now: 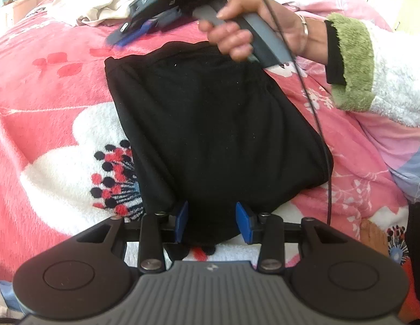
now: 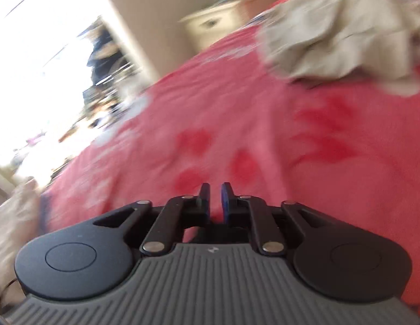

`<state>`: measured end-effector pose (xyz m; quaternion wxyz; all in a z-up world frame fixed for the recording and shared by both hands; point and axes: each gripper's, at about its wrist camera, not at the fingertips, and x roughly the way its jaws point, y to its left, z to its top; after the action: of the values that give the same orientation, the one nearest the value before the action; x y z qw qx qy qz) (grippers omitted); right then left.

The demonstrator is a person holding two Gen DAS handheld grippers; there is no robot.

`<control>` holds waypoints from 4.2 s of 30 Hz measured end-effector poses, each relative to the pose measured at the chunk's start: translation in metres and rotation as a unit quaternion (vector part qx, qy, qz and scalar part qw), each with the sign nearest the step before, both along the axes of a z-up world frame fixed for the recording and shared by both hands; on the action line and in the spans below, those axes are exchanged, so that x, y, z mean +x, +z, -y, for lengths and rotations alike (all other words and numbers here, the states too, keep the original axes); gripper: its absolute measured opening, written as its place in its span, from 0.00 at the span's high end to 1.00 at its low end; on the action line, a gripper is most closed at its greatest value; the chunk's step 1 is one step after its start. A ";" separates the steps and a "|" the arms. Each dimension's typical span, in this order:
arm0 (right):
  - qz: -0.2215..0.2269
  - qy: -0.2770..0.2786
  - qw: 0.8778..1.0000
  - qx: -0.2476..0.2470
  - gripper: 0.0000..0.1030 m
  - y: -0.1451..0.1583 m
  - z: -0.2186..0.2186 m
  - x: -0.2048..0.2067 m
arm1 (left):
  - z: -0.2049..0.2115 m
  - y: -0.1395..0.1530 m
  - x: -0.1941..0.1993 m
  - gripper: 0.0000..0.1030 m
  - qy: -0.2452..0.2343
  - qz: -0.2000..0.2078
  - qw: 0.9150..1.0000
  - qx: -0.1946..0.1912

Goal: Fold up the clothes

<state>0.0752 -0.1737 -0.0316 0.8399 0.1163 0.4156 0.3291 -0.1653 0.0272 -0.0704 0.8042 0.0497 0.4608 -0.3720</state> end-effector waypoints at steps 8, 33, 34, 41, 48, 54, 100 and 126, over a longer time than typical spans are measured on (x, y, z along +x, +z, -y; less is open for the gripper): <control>-0.020 -0.153 0.988 0.008 0.82 -0.003 0.026 0.008 | 0.006 0.009 0.010 0.60 0.000 -0.028 0.999 0.027; -0.115 -0.084 0.989 -0.043 1.00 -0.024 0.009 -0.021 | 0.001 0.011 0.001 0.57 0.083 -0.004 0.996 0.024; -0.087 -0.134 0.986 -0.048 1.00 -0.016 0.020 -0.023 | 0.000 0.013 0.002 0.57 0.087 -0.003 0.996 0.024; -0.034 -0.033 0.997 -0.068 0.94 0.039 0.032 -0.101 | -0.019 0.014 0.005 0.56 0.126 -0.015 0.992 0.004; -0.019 0.061 0.976 -0.209 0.96 -0.002 0.033 -0.193 | -0.024 0.003 0.006 0.55 0.113 -0.021 0.993 0.024; 0.002 -0.064 0.985 -0.160 0.91 0.025 0.074 -0.237 | -0.033 0.008 0.000 0.56 0.121 -0.022 0.992 0.020; -0.157 -0.341 0.896 0.237 0.90 -0.008 0.123 -0.258 | -0.067 0.055 0.048 0.93 0.313 -0.137 0.911 -0.232; -0.231 -0.296 0.917 0.132 0.74 -0.049 0.157 -0.314 | -0.067 -0.028 -0.026 0.86 0.256 -0.202 0.937 -0.127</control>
<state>-0.2386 -0.3304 -0.0803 0.7562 0.4171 0.4976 0.0814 -0.1911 0.0942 -0.0980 0.7620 -0.2484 0.5594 -0.2115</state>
